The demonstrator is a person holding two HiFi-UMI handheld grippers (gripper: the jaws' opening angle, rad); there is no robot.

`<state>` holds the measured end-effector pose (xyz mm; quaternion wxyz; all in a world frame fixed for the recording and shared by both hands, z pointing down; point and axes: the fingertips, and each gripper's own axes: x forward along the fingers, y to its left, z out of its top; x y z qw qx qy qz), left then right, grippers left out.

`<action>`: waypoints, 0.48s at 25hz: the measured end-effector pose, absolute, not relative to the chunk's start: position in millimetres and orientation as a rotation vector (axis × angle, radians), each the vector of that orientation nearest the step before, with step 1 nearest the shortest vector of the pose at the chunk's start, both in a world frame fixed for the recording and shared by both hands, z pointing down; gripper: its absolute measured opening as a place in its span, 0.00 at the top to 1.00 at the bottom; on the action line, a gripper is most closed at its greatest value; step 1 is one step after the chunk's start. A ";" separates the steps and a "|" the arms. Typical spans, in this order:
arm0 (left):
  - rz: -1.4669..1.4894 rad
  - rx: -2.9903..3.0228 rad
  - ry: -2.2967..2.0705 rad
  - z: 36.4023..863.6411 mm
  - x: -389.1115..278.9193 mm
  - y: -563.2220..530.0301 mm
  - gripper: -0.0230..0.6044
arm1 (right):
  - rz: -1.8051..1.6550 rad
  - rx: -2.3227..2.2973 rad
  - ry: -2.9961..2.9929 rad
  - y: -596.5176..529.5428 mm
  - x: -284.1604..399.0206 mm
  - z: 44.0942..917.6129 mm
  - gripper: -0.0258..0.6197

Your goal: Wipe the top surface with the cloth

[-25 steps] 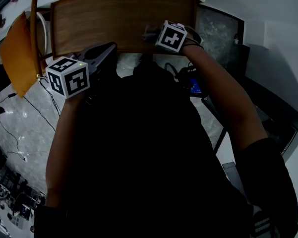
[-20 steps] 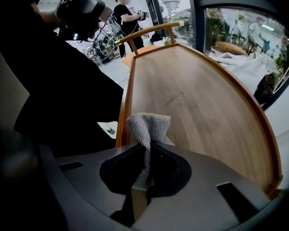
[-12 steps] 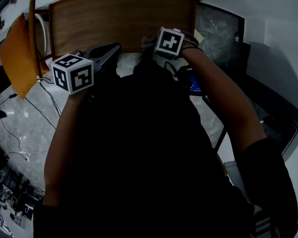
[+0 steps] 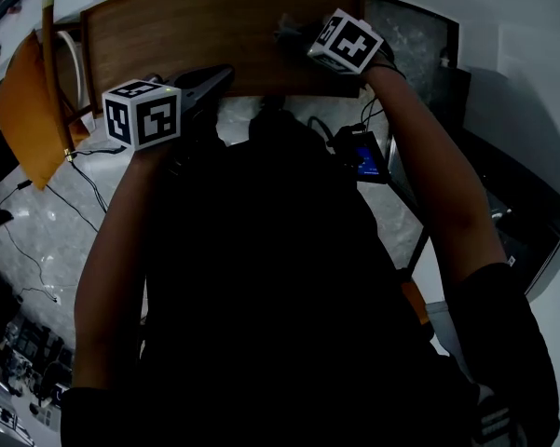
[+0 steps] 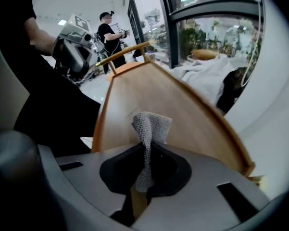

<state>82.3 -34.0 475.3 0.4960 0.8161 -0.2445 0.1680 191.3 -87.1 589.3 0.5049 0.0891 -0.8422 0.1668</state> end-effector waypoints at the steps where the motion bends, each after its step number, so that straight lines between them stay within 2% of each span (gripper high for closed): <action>1: 0.414 1.982 -0.598 476.0 81.2 -38.0 0.94 | 0.353 0.281 -2.026 -109.0 201.3 584.9 0.91; 7: 0.489 2.021 -0.618 478.4 74.1 -53.5 0.94 | 0.210 0.513 -1.918 -193.6 246.9 572.6 0.91; 12: 0.487 2.026 -0.623 475.2 70.0 -63.9 0.94 | 0.074 0.513 -1.843 -224.5 250.0 581.5 0.91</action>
